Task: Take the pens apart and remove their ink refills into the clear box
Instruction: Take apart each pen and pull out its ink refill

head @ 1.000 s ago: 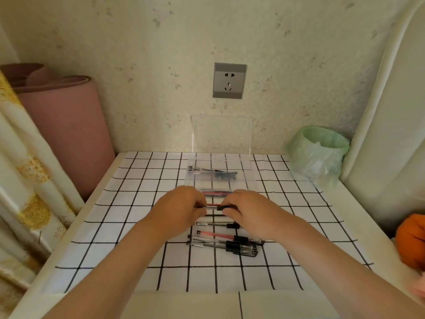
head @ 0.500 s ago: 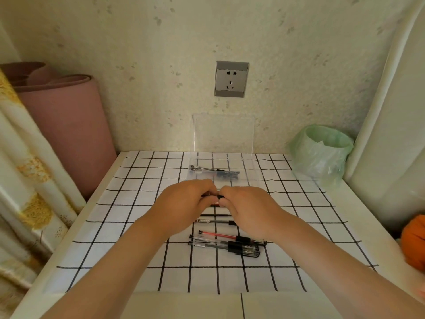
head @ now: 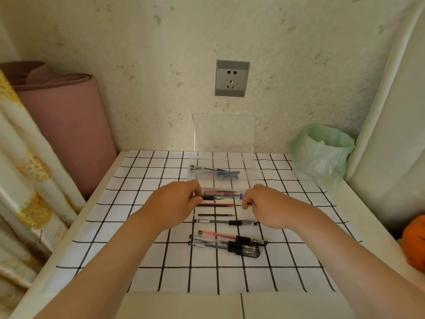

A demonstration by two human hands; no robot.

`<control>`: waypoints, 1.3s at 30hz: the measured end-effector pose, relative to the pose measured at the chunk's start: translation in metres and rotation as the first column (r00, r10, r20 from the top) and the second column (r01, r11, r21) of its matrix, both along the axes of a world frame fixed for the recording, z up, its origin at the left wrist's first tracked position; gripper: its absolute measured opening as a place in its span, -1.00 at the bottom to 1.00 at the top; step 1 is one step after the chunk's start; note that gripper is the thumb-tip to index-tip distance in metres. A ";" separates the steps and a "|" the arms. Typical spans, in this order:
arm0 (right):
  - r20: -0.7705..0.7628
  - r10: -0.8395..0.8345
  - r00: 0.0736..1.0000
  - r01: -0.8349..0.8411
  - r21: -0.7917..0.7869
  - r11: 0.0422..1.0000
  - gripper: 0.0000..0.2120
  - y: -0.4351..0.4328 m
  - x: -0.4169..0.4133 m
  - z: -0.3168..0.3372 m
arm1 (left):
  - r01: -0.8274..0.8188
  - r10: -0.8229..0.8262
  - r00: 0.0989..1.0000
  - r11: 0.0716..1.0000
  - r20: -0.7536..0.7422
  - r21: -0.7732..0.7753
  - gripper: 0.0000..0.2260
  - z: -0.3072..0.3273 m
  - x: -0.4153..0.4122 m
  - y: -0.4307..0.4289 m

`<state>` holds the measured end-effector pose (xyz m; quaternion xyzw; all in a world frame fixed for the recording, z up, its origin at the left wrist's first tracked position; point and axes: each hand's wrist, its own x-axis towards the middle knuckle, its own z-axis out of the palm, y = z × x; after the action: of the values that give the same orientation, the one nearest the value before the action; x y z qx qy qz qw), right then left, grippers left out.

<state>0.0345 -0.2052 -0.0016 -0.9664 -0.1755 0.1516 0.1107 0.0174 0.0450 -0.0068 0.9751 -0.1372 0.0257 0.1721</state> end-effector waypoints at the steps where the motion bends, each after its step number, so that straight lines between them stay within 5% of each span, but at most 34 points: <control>1: -0.005 -0.011 1.000 0.011 -0.018 1.000 -0.65 -0.004 0.002 -0.004 | 0.000 0.001 1.000 1.000 -0.014 0.003 -0.89 -0.001 0.001 0.000; 14: 0.148 0.040 0.988 -0.037 -0.022 0.999 -0.65 0.004 -0.003 -0.010 | 0.082 -0.083 0.993 0.997 -0.083 -0.010 -0.93 0.002 -0.007 -0.016; 19: 0.267 0.037 0.963 -0.086 0.173 0.981 -0.71 0.012 -0.010 -0.001 | 0.112 -0.114 0.991 0.993 -0.077 -0.027 -0.91 0.002 -0.008 -0.020; 26: 0.293 0.158 0.943 -0.161 -0.012 0.987 -0.74 0.019 -0.014 -0.001 | 0.129 -0.153 0.980 0.975 -0.126 -0.182 -0.77 0.003 -0.004 -0.020; 32: 0.357 0.129 0.925 -0.116 -0.057 0.992 -0.77 0.022 -0.014 0.002 | 0.096 -0.142 0.977 0.959 -0.161 -0.268 -0.91 0.003 -0.002 -0.016; 39: 0.376 0.077 0.924 -0.099 0.040 0.994 -0.76 0.024 -0.014 0.002 | 0.112 -0.138 0.974 0.982 -0.178 -0.151 -0.84 0.004 -0.002 -0.015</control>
<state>0.0200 -0.1809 0.0003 -0.9651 -0.2410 -0.0353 0.0963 0.0153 0.0300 -0.0024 0.9482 -0.1793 -0.0677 0.2535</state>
